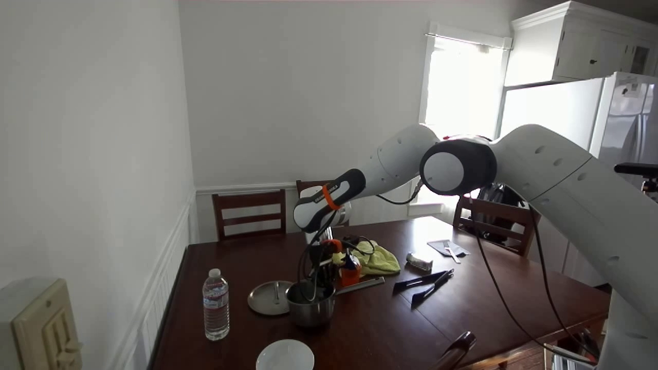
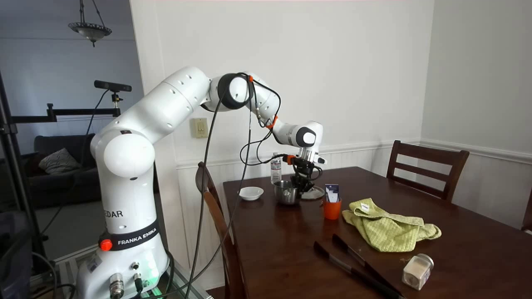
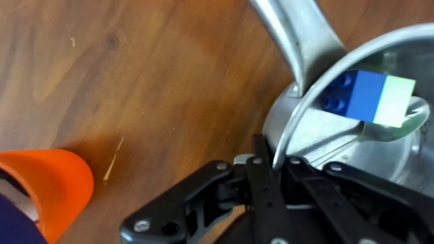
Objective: Pick up the silver pot and move it to the left of the table
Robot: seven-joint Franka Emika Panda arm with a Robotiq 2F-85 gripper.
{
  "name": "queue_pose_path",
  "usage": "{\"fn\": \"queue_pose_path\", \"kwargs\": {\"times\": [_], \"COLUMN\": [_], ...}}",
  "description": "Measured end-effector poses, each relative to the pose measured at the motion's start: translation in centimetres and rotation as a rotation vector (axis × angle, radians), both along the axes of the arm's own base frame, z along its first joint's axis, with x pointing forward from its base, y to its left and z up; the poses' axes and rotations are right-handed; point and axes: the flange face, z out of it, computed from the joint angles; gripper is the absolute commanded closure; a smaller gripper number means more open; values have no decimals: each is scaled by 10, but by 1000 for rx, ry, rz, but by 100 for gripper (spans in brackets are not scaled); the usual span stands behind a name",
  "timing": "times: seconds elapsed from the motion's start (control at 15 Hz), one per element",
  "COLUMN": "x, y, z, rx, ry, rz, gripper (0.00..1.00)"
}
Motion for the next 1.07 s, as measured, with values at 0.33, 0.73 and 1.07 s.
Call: {"fn": "queue_pose_path", "kwargs": {"times": [0.33,0.73,1.07], "x": [7,8,14], "y": [35,53,32], "z": [-5,0,74], "rx": [9,27,-39], "ry": [-49,-54,-275], "rz": [47,69,85], "gripper": [63,22,13]}}
